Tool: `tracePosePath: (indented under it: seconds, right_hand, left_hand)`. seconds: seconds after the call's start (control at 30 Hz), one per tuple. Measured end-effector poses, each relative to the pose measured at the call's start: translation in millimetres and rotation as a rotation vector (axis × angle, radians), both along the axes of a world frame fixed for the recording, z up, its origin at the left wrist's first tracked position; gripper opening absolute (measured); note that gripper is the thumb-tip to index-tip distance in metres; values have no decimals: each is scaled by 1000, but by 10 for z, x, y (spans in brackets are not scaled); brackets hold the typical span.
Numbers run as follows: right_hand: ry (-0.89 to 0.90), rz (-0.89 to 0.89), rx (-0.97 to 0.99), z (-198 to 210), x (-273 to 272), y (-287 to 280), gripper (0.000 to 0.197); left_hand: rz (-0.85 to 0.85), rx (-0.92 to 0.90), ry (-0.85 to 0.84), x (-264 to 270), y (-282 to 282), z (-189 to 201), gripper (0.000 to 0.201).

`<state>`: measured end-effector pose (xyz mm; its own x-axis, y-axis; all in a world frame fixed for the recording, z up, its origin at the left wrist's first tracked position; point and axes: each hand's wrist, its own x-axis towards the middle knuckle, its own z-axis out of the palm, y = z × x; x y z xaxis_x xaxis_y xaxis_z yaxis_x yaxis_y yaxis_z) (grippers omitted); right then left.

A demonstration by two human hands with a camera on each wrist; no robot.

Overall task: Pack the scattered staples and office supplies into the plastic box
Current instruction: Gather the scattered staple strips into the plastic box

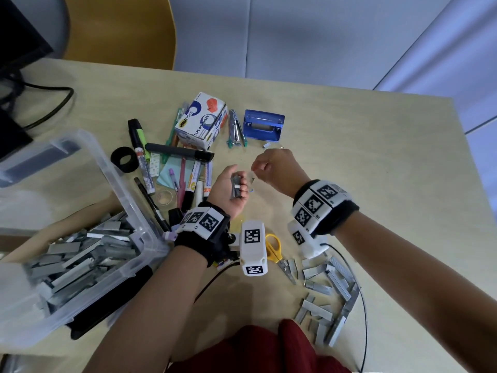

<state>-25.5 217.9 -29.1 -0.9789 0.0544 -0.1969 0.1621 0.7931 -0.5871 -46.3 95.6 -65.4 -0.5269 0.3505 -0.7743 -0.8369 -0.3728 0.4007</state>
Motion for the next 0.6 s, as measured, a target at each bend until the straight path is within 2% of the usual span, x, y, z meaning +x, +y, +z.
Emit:
tracePosePath:
  seconds: [0.13, 0.4, 0.53, 0.6]
  right_hand:
    - [-164, 198, 173, -200, -79, 22, 20]
    - [-186, 275, 283, -317, -93, -15, 16]
    - [-80, 153, 131, -144, -99, -14, 18]
    - [-2, 153, 22, 5, -80, -73, 14]
  left_hand:
    - [59, 13, 7, -37, -74, -4, 37]
    - [185, 27, -20, -65, -85, -11, 36]
    - [200, -13, -13, -71, -32, 17, 36]
    - [208, 0, 0, -66, 14, 43, 36]
